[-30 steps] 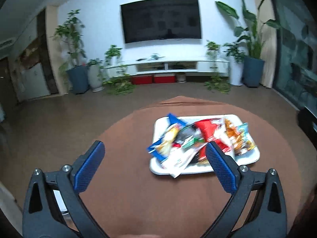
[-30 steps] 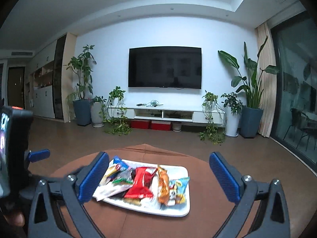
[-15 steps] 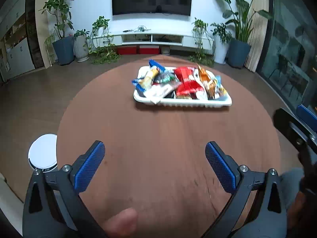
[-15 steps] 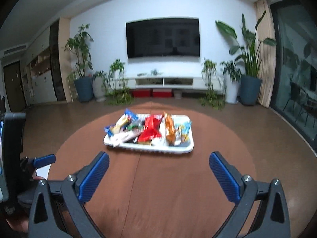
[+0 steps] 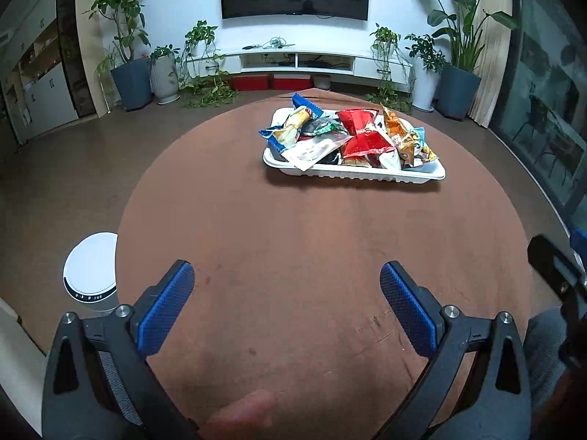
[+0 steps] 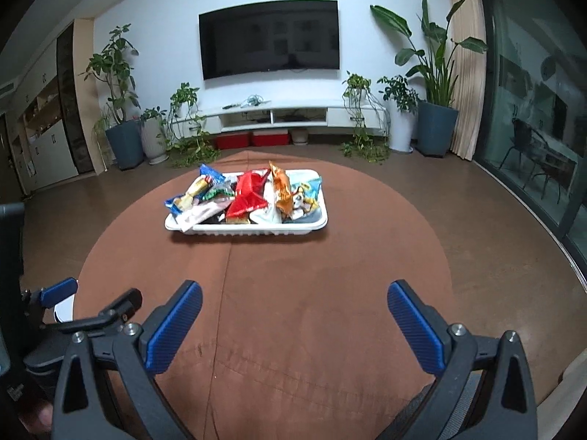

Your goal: Organize snacks

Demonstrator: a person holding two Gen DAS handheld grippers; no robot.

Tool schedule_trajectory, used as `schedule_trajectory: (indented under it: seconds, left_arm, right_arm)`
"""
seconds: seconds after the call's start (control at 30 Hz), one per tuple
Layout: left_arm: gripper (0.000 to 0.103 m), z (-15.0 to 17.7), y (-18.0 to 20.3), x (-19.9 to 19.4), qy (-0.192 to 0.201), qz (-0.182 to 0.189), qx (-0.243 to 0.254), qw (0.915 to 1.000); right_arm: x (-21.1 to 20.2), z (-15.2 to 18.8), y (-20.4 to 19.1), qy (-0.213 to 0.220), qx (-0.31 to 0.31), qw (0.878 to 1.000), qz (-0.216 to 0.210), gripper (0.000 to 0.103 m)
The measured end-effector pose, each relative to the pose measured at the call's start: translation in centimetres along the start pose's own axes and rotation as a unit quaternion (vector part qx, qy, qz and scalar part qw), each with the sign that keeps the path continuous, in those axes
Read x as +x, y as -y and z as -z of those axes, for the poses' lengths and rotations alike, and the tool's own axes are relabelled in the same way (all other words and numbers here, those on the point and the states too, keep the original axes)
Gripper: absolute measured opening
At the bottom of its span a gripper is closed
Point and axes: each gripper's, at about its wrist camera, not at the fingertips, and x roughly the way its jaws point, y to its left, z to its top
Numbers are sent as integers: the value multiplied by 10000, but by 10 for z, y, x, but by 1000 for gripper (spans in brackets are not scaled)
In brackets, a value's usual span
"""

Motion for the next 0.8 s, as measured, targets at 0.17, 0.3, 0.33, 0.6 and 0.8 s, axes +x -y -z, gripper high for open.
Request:
schedule_trajectory:
  seconds: [0.17, 0.3, 0.33, 0.6, 0.8]
  left_arm:
    - [103, -2, -1, 2, -8, -37, 17, 10000]
    - [103, -3, -1, 3, -7, -54, 23, 10000]
    - [103, -2, -1, 3, -8, -45, 25, 10000]
    - [103, -2, -1, 5, -21, -75, 58, 10000]
    - [103, -1, -1, 8, -32, -100, 58, 9999]
  right_arm:
    - [1, 5, -5, -73, -56, 9999, -58, 103]
    - [1, 7, -8, -98, -89, 9999, -85, 103]
    - [1, 7, -8, -116, -95, 9999, -87, 103]
    - [1, 9, -8, -182, -97, 9997, -97, 103]
    - [2, 9, -9, -198, -95, 9997, -104, 103]
